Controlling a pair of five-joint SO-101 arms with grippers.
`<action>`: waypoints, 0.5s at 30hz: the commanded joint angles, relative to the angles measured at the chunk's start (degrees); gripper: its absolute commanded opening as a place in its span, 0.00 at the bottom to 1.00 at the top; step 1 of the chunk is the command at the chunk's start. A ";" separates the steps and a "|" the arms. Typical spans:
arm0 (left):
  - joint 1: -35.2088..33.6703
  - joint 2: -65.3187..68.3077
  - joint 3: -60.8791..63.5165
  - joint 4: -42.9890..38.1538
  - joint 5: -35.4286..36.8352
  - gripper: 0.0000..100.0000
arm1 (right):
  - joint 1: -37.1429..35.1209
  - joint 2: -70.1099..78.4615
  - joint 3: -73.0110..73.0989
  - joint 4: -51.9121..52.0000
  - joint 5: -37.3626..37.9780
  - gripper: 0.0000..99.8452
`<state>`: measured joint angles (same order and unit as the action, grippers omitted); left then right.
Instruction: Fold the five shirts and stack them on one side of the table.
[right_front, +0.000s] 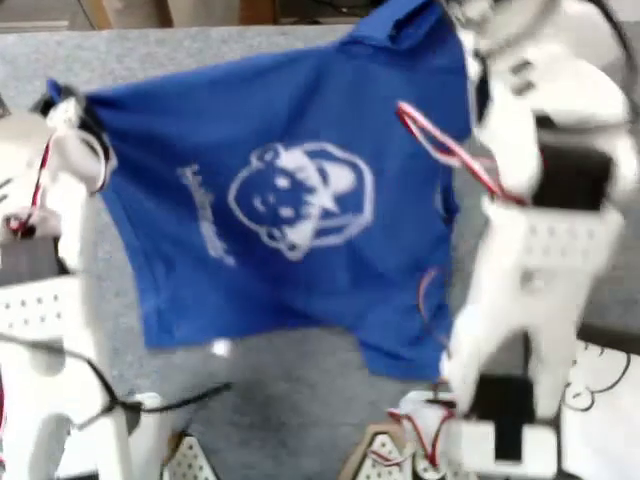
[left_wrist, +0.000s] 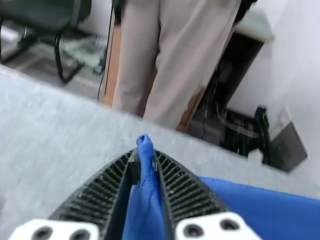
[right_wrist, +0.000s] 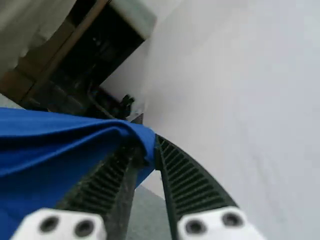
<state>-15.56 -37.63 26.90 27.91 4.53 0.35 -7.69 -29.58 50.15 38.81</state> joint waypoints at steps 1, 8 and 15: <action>0.09 7.34 -0.70 -14.15 0.00 0.02 | -1.01 6.64 -2.15 -5.27 -3.34 0.00; 2.64 21.93 -8.44 -19.34 -0.09 0.02 | -2.07 23.08 -16.22 -9.32 -9.58 0.00; 2.11 28.53 -14.42 -18.81 -0.18 0.02 | -4.00 33.63 -34.33 2.20 -11.69 0.00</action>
<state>-13.36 -9.14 16.79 10.07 4.53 -2.37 24.92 -54.73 46.64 27.56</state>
